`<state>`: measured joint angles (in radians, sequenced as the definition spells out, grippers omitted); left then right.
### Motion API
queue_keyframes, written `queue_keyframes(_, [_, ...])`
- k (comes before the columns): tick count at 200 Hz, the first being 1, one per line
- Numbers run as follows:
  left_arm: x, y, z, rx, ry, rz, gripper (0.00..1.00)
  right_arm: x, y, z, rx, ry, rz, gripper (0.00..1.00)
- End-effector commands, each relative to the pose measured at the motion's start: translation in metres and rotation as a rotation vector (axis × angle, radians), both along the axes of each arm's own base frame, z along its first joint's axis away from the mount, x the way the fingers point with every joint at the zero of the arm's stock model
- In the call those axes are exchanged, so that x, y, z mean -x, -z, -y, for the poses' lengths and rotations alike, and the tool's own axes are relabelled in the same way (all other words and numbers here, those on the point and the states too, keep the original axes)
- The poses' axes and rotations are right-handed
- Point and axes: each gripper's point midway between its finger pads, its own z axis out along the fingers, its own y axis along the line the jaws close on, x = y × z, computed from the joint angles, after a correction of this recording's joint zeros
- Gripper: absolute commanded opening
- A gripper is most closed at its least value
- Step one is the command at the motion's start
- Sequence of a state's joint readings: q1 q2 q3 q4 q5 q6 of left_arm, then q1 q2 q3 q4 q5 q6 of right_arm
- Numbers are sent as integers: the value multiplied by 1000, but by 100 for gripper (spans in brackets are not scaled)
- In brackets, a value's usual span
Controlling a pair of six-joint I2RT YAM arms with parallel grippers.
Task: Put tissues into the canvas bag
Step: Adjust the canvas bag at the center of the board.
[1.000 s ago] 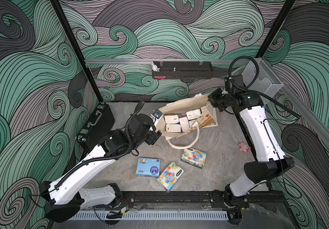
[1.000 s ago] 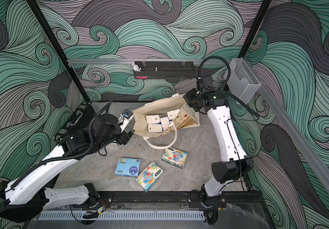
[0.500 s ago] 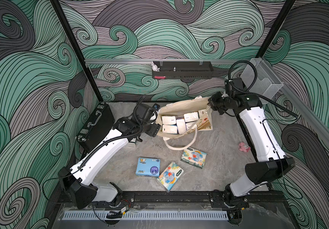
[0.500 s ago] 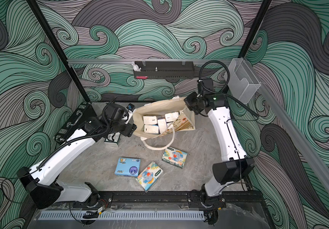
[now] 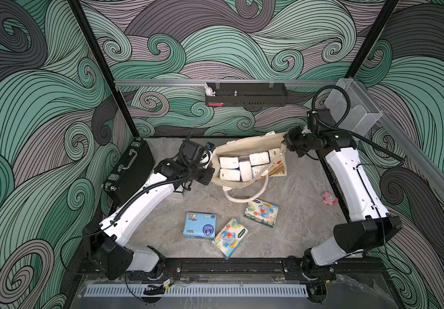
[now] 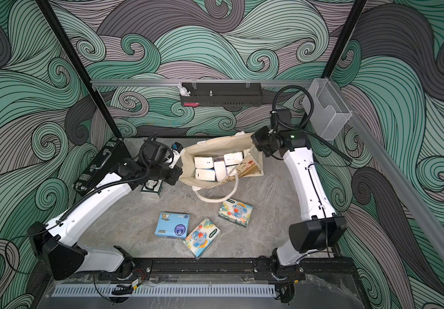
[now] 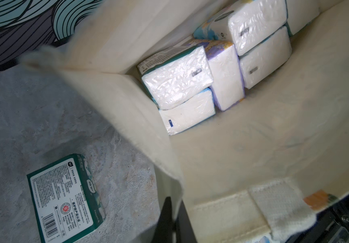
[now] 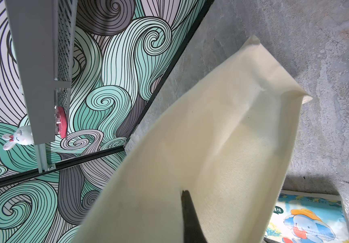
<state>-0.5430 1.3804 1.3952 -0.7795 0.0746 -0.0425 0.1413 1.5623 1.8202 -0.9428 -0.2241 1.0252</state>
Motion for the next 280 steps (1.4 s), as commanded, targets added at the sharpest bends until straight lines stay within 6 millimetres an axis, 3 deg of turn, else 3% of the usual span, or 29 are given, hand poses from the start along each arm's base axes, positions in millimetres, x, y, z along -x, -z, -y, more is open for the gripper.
queue_keyframes(1, [-10, -31, 10, 83, 27, 35, 0, 0, -44, -8, -56, -47, 174, 0])
queue_keyframes(36, [-12, -76, 15, 134, 53, 103, 0, 4, -32, -8, -52, -54, 176, 0])
queue_keyframes(41, [-18, -69, 19, 124, 53, 84, 0, 4, -31, -9, -55, -59, 176, 0])
queue_keyframes(63, [-18, -92, 25, 163, 71, 90, 0, 7, -28, -14, -82, -83, 183, 0])
queue_keyframes(84, [-20, -111, 28, 200, 76, 106, 0, 7, -18, -22, -163, -87, 134, 14])
queue_keyframes(115, [-40, -110, 22, 191, 34, 94, 0, 0, 0, -13, -187, -39, 75, 19])
queue_keyframes(133, [-53, -107, 20, 189, 14, 98, 0, -7, 4, -5, -169, -35, 77, 29])
queue_keyframes(150, [-66, -107, 18, 183, -1, 121, 0, -16, -8, -7, -155, -82, 143, 38])
queue_keyframes(176, [-86, -109, 19, 169, -16, 143, 0, -22, -37, -8, -111, -127, 247, 43])
queue_keyframes(205, [-90, -110, 24, 172, 3, 130, 0, -11, -52, -2, -42, -141, 303, 52])
queue_keyframes(212, [-86, -115, 22, 179, 7, 140, 17, -5, -57, 1, -15, -144, 333, 56])
queue_keyframes(222, [-81, -122, 20, 193, 6, 163, 59, 6, -65, 4, 34, -155, 396, 61])
queue_keyframes(231, [-77, -135, 14, 213, -16, 208, 75, 19, -74, 6, 111, -173, 466, 64])
queue_keyframes(243, [-67, -154, 2, 230, -56, 264, 83, 42, -83, 5, 214, -217, 557, 68])
queue_keyframes(255, [-51, -171, -10, 244, -87, 301, 84, 68, -87, -1, 297, -284, 625, 73])
queue_keyframes(270, [-22, -190, -25, 290, -116, 336, 84, 100, -76, -12, 360, -378, 651, 75])
queue_keyframes(280, [-3, -187, -30, 332, -115, 321, 84, 121, -65, -20, 366, -444, 647, 75])
